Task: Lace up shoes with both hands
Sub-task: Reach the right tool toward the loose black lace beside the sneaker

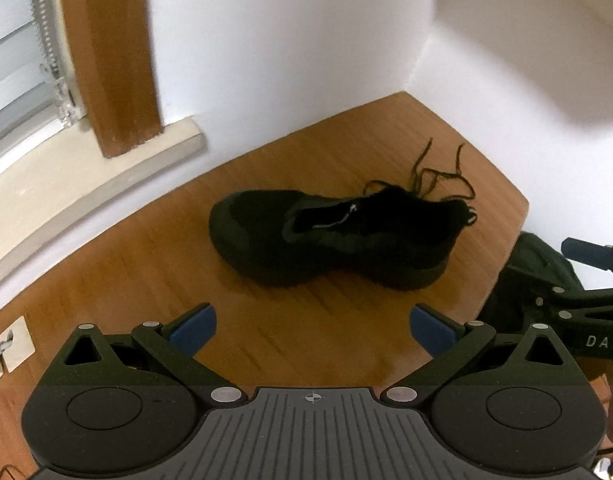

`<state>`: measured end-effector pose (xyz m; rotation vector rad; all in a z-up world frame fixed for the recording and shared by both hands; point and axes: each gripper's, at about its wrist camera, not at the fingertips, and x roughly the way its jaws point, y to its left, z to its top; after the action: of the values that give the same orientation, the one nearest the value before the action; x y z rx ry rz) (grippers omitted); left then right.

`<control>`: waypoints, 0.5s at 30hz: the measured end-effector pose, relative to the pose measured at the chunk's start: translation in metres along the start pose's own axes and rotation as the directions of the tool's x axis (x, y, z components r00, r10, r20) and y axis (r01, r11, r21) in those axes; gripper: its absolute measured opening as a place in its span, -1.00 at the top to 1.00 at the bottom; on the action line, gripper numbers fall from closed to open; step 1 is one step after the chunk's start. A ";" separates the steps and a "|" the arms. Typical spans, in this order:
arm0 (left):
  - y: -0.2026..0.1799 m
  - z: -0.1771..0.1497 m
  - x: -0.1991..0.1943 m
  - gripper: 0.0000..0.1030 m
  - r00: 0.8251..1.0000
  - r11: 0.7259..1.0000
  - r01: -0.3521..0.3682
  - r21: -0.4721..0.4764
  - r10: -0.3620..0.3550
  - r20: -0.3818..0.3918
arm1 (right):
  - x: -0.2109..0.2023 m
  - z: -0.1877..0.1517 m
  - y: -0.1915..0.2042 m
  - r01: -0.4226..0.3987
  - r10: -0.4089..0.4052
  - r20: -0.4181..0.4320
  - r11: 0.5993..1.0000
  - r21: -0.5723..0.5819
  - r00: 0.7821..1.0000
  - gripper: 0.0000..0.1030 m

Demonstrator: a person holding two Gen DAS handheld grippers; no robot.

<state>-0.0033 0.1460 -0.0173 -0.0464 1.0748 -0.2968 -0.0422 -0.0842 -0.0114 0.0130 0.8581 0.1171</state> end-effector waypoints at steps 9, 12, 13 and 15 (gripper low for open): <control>-0.038 0.035 0.030 -1.00 0.999 0.997 -0.048 -0.067 0.049 0.011 | 0.032 0.038 -0.050 -0.061 0.061 -0.007 0.997 -0.055 0.998 -1.00; -0.049 0.042 0.040 -1.00 0.997 0.993 -0.069 -0.094 0.070 0.007 | 0.045 0.050 -0.066 -0.092 0.091 -0.012 0.993 -0.080 0.996 -1.00; -0.052 0.044 0.043 -1.00 0.997 0.992 -0.078 -0.103 0.079 0.005 | 0.050 0.053 -0.071 -0.102 0.101 -0.015 0.991 -0.087 0.995 -1.00; -0.057 0.046 0.049 -1.00 0.995 0.988 -0.098 -0.121 0.099 -0.002 | 0.059 0.057 -0.082 -0.135 0.133 -0.023 0.986 -0.097 0.991 -1.00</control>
<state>0.0465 0.0734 -0.0270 -0.1023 1.0871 -0.1419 0.0473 -0.1571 -0.0239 -0.0226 0.8665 0.2857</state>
